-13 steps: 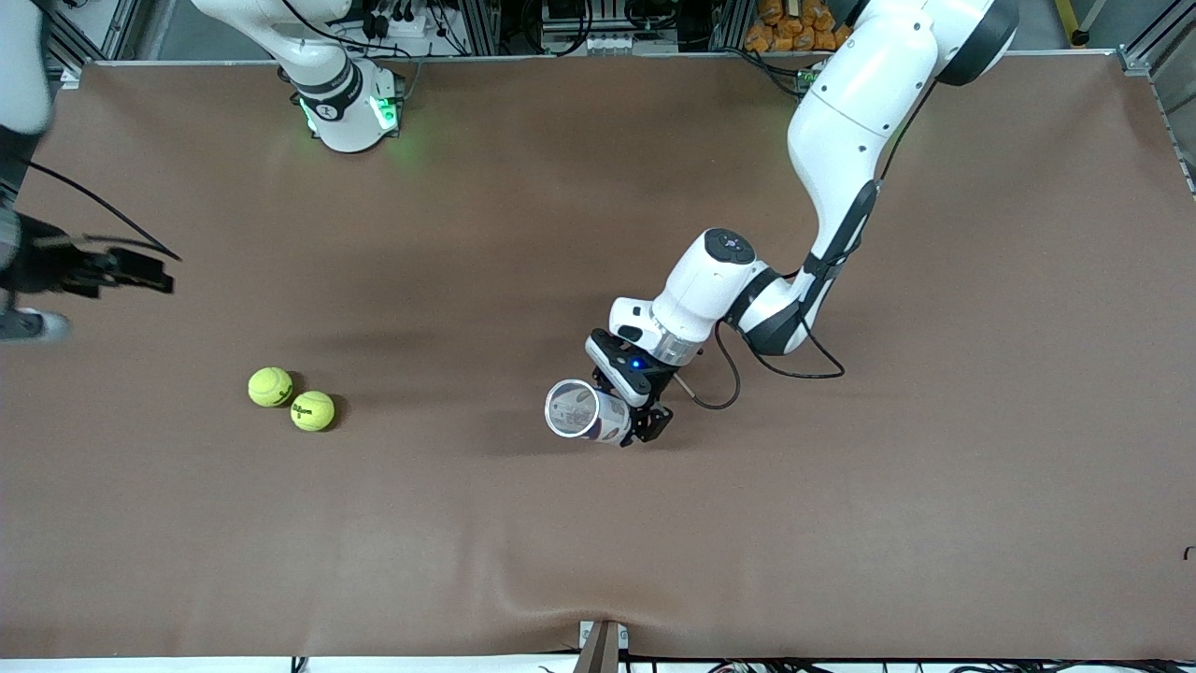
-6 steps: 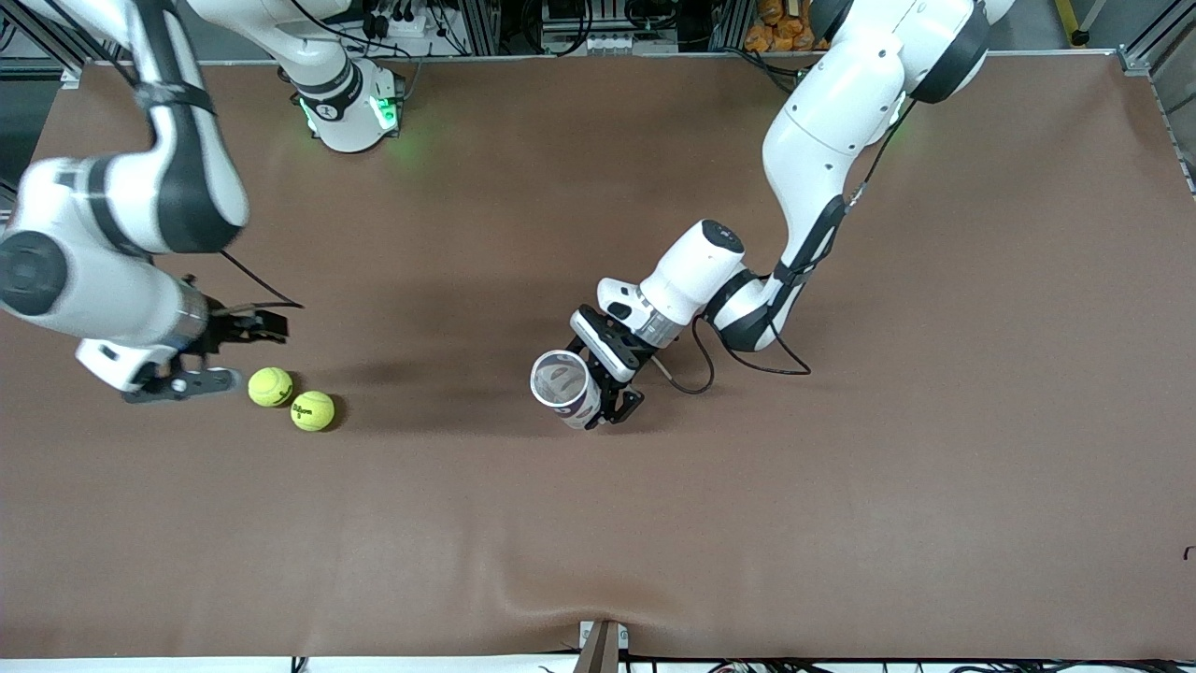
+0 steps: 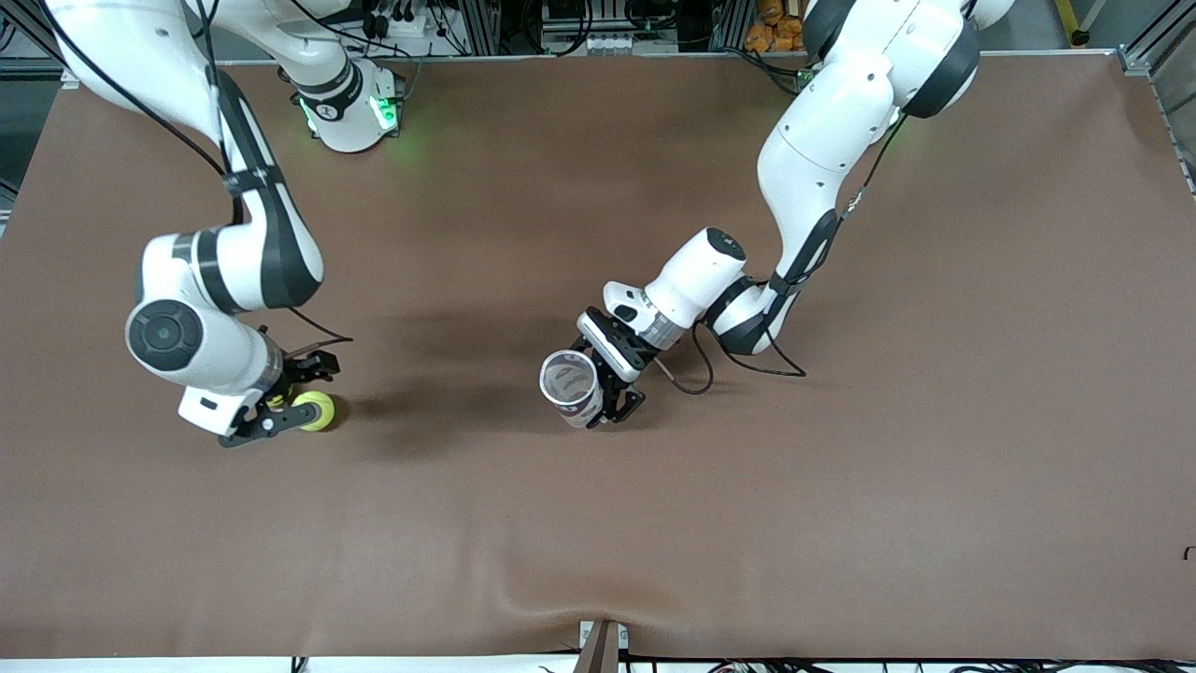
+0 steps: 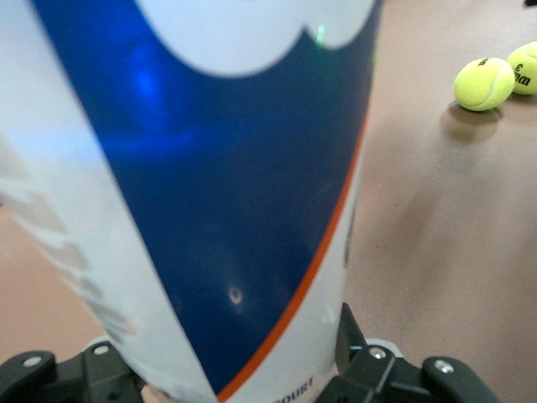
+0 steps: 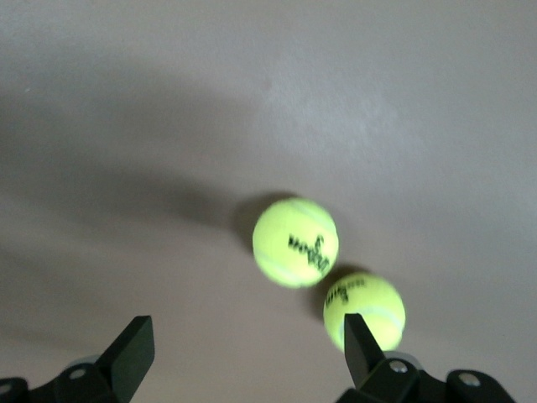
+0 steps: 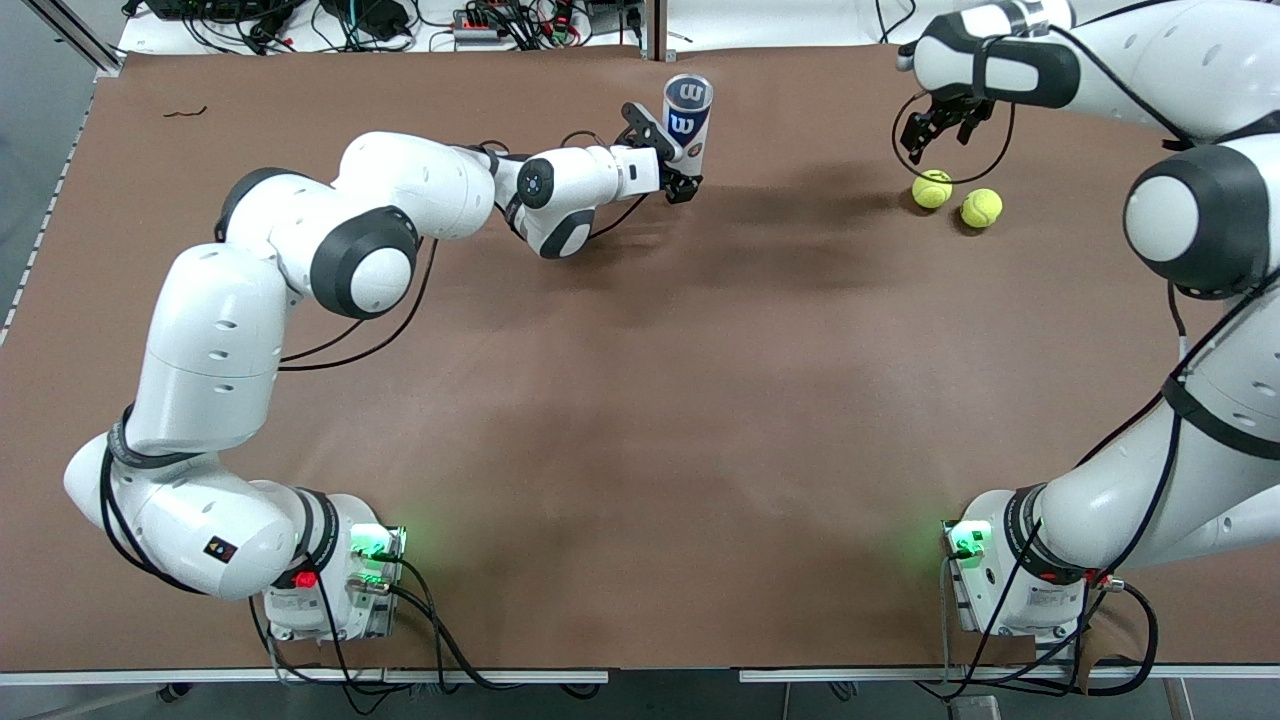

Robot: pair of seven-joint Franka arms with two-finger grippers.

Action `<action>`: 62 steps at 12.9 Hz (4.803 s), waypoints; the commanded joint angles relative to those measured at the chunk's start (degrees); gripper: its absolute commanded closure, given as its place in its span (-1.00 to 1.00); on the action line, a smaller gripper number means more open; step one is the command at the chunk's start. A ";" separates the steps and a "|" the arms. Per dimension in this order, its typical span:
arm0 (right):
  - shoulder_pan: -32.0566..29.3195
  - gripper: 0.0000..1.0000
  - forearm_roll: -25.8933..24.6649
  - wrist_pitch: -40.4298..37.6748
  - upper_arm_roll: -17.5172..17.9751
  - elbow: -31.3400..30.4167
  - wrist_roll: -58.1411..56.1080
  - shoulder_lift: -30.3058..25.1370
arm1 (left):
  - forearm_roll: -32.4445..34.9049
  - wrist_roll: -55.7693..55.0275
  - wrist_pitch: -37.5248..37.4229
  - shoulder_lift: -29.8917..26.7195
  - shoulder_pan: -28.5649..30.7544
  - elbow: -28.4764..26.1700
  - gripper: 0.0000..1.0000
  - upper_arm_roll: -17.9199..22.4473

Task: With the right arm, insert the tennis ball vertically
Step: 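Reach the right gripper to the tennis balls and grasp one, then carry the tennis ball with the right gripper to the tube opening, then drop the ball into the tube and open the right gripper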

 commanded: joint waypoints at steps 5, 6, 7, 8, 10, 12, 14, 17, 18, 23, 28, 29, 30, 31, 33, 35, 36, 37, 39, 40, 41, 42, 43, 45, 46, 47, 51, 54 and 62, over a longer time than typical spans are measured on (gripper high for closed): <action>-3.55 -1.00 -1.16 7.53 0.17 0.35 -5.45 6.11 | -2.12 -0.64 1.28 2.40 -1.64 0.46 -0.66 0.07; -3.74 -1.00 -1.16 8.50 0.17 0.26 -6.23 6.73 | -2.56 -0.64 1.28 2.49 -2.08 0.46 -0.66 0.07; -3.82 -1.00 -1.07 8.60 0.17 0.26 -6.59 7.00 | -3.09 -0.64 1.28 2.58 -2.43 0.46 -0.66 0.07; -3.74 -1.00 -0.98 8.60 0.17 0.26 -6.51 7.09 | -3.44 -0.56 1.28 3.19 -2.70 0.72 -0.67 0.07; -3.83 -1.00 -0.89 8.60 0.17 0.17 -6.51 7.70 | -3.53 -0.55 1.28 3.37 -3.05 0.81 -0.66 0.07; -3.74 -1.00 -0.72 8.60 0.26 0.09 -6.51 7.96 | -3.53 -0.55 1.28 3.72 -3.14 0.81 -0.66 0.07; -3.74 -1.00 -0.45 8.60 0.17 -0.09 -6.51 8.05 | -3.53 -0.55 1.28 4.07 -3.31 0.81 -0.66 0.07; -3.83 -1.00 -0.37 9.47 0.17 -0.09 -6.51 9.28 | -3.53 -0.55 1.28 4.16 -3.31 0.81 -0.67 0.16; -3.83 -1.00 -0.28 9.74 0.26 -0.09 -6.42 9.63 | -3.45 -0.47 1.28 4.16 -3.40 0.99 -0.67 0.16; -4.09 -0.02 -0.19 9.92 0.26 -0.09 -6.51 9.90 | -3.01 -0.29 1.28 3.90 -3.23 0.99 -0.67 0.16; -3.91 0.79 10.85 0.91 1.76 5.77 -5.54 7.97 | -2.92 -0.29 1.28 3.98 -3.31 0.90 -0.67 0.16; -3.83 0.80 13.23 -2.87 1.76 8.58 -4.67 7.53 | -2.92 -0.29 1.28 3.98 -3.31 0.90 -0.67 0.16; -3.74 0.80 14.74 -7.09 1.76 11.48 -1.44 6.74 | -2.83 -0.29 1.28 3.98 -3.31 0.81 -0.67 0.25; -3.56 0.80 15.45 -11.83 1.93 14.47 3.81 6.30 | -2.83 -0.20 1.28 3.98 -3.31 0.81 -0.67 0.25; -0.16 0.80 16.07 -20.54 2.63 20.36 19.42 5.42 | -2.83 -0.20 1.28 3.98 -3.23 0.72 -0.67 0.25; 4.15 0.80 17.90 -22.68 2.98 24.59 36.66 5.42 | -2.74 -0.20 1.28 3.90 -3.31 0.64 -0.66 0.25; 6.61 0.82 19.57 -22.60 2.90 27.04 43.17 5.68 | -2.66 -0.12 1.28 3.81 -3.31 0.64 -0.66 0.25; 8.29 0.83 20.37 -22.43 2.90 29.59 48.29 6.03 | -2.57 -0.12 1.28 3.81 -3.23 0.64 -0.66 0.25; 11.71 0.86 21.16 -21.99 2.99 33.29 57.96 6.47 | -2.57 -0.12 1.28 3.89 -3.23 0.46 -0.66 0.25; 13.47 0.86 21.17 -21.98 2.99 35.40 63.23 6.99 | -2.65 -0.12 1.28 3.81 -3.23 0.55 -0.66 0.25; 15.23 0.86 21.08 -21.46 2.90 35.85 68.24 7.09 | -2.74 -0.12 1.28 3.89 -3.31 0.55 -0.66 0.25; 16.47 0.85 21.08 -19.89 2.81 35.86 71.77 7.35 | -2.83 -0.12 1.28 3.90 -3.40 0.55 -0.66 0.25; 17.00 0.85 21.17 -18.74 2.90 35.86 75.11 7.78 | -2.83 -0.12 1.28 3.90 -3.49 0.55 -0.66 0.25; 18.40 0.84 21.61 -15.93 2.90 35.86 78.30 9.01 | -2.83 -0.12 1.28 3.90 -3.49 0.55 -0.66 0.25; 20.24 0.84 21.52 -14.01 2.81 35.86 80.31 10.06 | -2.83 -0.12 1.28 3.90 -3.49 0.63 -0.66 0.25; 21.04 0.84 21.52 -11.90 2.81 35.86 82.24 10.77 | -2.83 -0.12 1.28 3.90 -3.49 0.64 -0.66 0.25; 22.10 0.81 21.43 -10.91 2.72 35.68 83.67 11.48 | -2.74 -0.12 1.28 3.90 -3.31 0.63 -0.66 0.25; 22.10 0.72 21.34 -10.74 2.72 35.59 83.76 11.92 | -2.83 -0.12 1.28 3.98 -3.49 0.55 -0.66 0.25; 22.98 -1.00 18.97 -11.77 2.63 35.94 83.58 13.24 | -2.65 -0.12 1.28 4.07 -3.49 0.37 -0.67 0.25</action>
